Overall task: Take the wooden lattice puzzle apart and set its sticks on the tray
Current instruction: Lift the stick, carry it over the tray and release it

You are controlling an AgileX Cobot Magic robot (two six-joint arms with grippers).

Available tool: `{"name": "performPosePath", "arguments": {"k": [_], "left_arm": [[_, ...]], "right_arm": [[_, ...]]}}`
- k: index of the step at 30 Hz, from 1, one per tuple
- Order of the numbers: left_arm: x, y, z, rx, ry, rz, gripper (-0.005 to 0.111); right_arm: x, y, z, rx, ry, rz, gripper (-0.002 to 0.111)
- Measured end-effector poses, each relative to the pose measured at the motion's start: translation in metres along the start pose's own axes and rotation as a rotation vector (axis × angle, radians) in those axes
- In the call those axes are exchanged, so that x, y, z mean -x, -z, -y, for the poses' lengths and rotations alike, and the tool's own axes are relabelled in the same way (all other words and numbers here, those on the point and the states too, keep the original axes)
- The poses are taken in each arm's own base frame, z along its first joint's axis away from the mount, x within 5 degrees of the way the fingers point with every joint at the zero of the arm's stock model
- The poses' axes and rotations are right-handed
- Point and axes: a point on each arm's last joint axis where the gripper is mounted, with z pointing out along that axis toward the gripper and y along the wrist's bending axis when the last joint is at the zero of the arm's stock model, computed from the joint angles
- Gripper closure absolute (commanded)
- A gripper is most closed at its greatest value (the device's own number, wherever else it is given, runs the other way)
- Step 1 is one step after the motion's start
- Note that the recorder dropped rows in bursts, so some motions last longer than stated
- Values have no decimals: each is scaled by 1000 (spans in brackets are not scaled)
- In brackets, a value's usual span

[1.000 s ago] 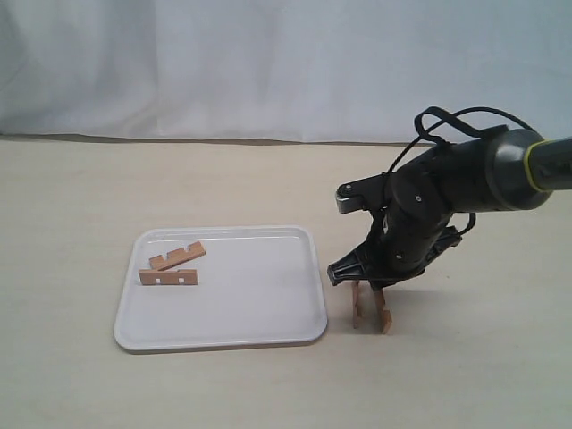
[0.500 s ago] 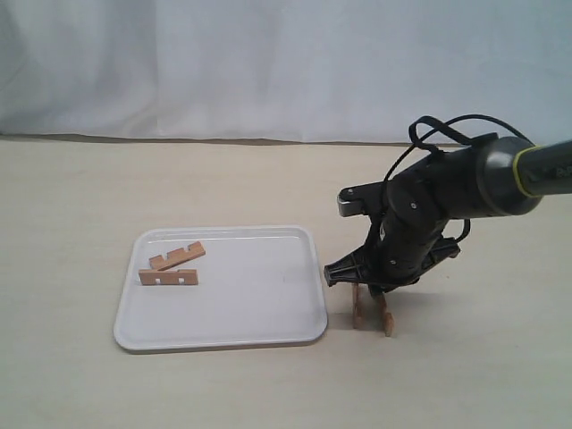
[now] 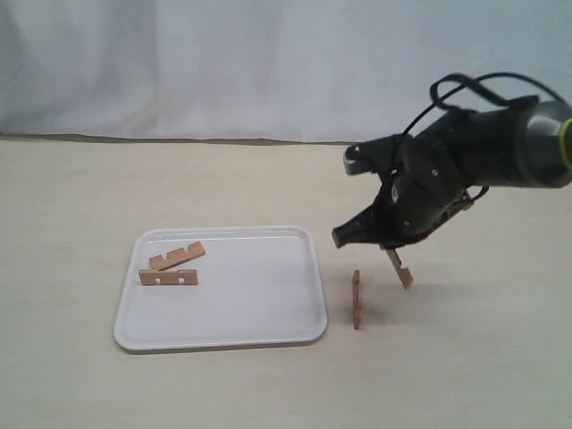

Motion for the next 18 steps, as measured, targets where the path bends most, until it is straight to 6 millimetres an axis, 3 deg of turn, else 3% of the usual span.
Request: {"name": "performPosePath", "arguments": {"k": [3,6,7,10,13,18], "left_arm": [[0,0,0,0,0,0,107],[0,0,0,0,0,0,107],[0,0,0,0,0,0,107],[0,0,0,0,0,0,107],[0,0,0,0,0,0,107],[0,0,0,0,0,0,107]], "right_arm": [[15,32,-7,6,56,93,104],[17,44,-40,47,170,135,104],[16,49,-70,88,249,163,104],[14,51,-114,135,359,201,104],[12,51,-175,182,493,242,104],[6,36,-248,202,630,236,104]]}}
